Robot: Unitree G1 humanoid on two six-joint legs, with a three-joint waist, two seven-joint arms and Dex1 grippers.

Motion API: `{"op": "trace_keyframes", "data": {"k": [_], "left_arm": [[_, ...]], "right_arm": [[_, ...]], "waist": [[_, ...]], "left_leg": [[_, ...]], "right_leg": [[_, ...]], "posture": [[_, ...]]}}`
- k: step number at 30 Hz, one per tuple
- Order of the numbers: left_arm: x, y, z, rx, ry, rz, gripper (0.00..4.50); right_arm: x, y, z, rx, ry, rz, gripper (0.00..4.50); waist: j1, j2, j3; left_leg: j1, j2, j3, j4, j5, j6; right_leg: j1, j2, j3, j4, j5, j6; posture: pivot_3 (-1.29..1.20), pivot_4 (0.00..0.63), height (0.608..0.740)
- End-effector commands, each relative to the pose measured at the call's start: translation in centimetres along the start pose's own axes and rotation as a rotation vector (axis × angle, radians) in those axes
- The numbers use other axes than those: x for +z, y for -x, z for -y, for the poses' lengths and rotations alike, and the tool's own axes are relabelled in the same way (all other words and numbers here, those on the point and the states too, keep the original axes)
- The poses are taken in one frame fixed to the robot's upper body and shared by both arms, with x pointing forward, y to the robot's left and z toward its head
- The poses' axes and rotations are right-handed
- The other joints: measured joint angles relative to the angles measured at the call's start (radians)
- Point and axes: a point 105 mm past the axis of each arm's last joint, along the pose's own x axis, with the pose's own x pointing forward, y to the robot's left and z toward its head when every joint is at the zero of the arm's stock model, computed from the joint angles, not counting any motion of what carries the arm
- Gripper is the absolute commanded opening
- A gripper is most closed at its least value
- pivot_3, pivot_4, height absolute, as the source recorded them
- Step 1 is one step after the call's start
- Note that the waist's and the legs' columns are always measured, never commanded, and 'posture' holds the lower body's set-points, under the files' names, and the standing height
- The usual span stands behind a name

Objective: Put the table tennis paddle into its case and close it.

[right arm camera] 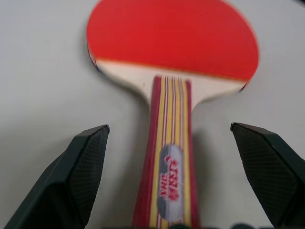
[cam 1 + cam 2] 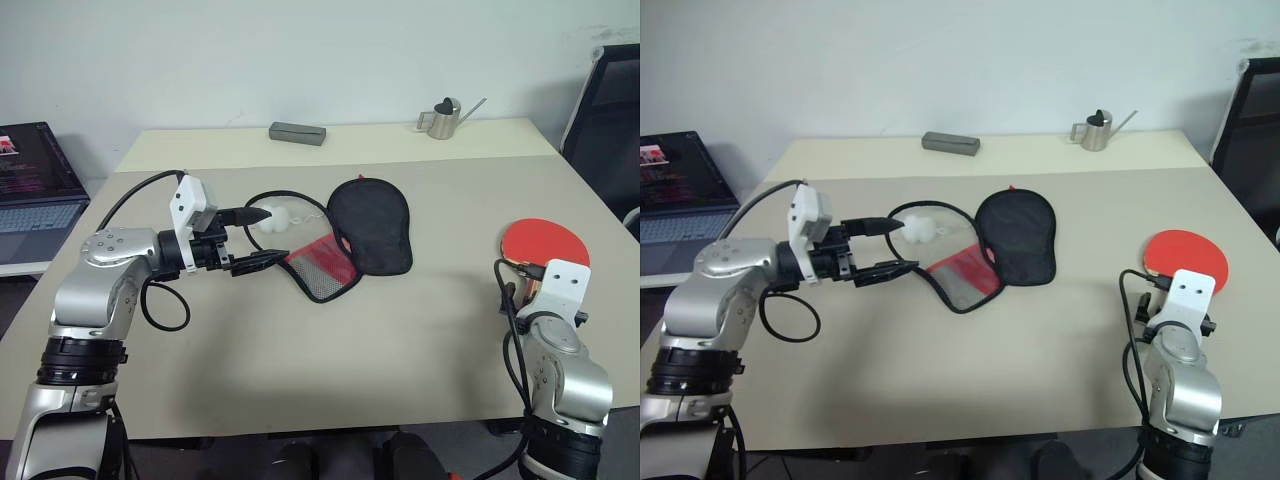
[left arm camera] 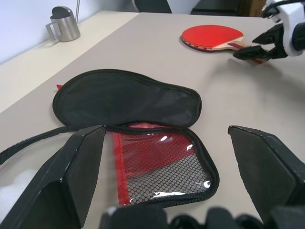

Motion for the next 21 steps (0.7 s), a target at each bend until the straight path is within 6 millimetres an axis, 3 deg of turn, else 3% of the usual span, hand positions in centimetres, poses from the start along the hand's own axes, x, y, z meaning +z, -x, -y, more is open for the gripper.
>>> {"op": "trace_keyframes", "data": {"k": [1, 13, 21], "left_arm": [[1.1, 0.2, 0.2, -0.024, -0.034, 0.017, 4.5], [3.9, 0.7, 2.7, -0.223, 0.035, 0.075, 4.5], [6.0, 1.0, 3.1, -0.317, -0.004, 0.069, 4.5]], "right_arm": [[1.2, -0.4, 0.6, -0.028, -0.033, 0.054, 4.47], [0.5, -1.8, 0.8, -0.047, -0.042, 0.032, 4.47], [0.4, -2.4, 1.0, -0.056, -0.042, 0.034, 4.47]], "waist": [[0.0, 0.0, 0.0], [0.0, -0.002, -0.001], [0.0, -0.003, -0.002]], "left_leg": [[0.0, 0.0, 0.0, 0.0, 0.0, 0.0], [0.002, 0.0, 0.001, 0.001, 0.0, 0.001], [0.003, 0.002, 0.001, 0.001, 0.003, 0.001]], "right_leg": [[0.0, 0.0, 0.0, 0.0, 0.0, 0.0], [0.002, 0.001, 0.001, -0.001, 0.005, 0.0], [0.003, 0.003, 0.001, -0.001, 0.008, -0.002]], "posture": [[0.0, 0.15, 0.74], [0.0, 0.15, 0.74], [0.0, 0.15, 0.74]]}}
